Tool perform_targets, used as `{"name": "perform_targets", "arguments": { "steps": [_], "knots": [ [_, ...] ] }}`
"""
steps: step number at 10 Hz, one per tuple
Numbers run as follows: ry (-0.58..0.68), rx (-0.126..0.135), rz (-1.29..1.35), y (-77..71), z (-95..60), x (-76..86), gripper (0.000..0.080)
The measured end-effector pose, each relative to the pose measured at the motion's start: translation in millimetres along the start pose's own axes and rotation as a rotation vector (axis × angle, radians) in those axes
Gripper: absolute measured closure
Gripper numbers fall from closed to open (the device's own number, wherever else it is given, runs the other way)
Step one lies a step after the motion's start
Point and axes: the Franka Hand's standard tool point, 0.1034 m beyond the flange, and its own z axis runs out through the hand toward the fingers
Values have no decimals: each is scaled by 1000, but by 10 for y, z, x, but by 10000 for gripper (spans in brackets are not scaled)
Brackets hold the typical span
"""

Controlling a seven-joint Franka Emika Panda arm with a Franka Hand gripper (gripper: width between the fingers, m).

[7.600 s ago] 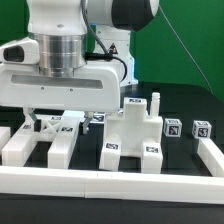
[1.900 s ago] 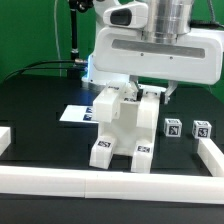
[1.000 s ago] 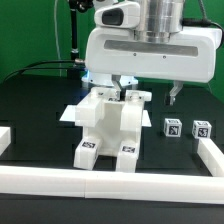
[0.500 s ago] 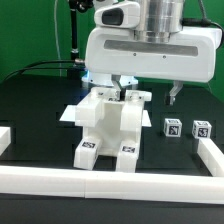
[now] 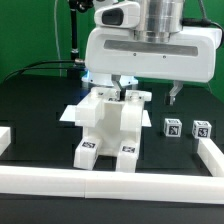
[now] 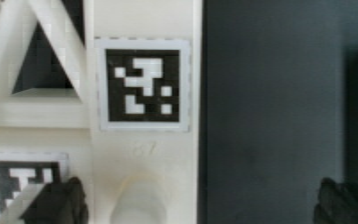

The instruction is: Assemble chair

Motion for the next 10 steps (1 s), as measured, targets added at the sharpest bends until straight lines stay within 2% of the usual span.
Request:
{"name": "perform_targets", "arguments": {
  "steps": [1,2,3,4,5,6,8,9,10],
  "knots": [
    [1,1,0,-2,-8,1,151],
    [-33,7,3,-29,-135,-47,151],
    [-43,20,14,-77,-366,-72,151],
    [-31,22,19,-162,-472,-114,151],
    [-26,18,12,-271,-516,-173,151],
    [-23,18,46,-431,-541,-219,151],
    [-21,14,76,-775,-493,-355,151],
    [4,18,78,-929,-352,-476,151],
    [-20,11,52,-937,-299,-567,151]
  ]
}}
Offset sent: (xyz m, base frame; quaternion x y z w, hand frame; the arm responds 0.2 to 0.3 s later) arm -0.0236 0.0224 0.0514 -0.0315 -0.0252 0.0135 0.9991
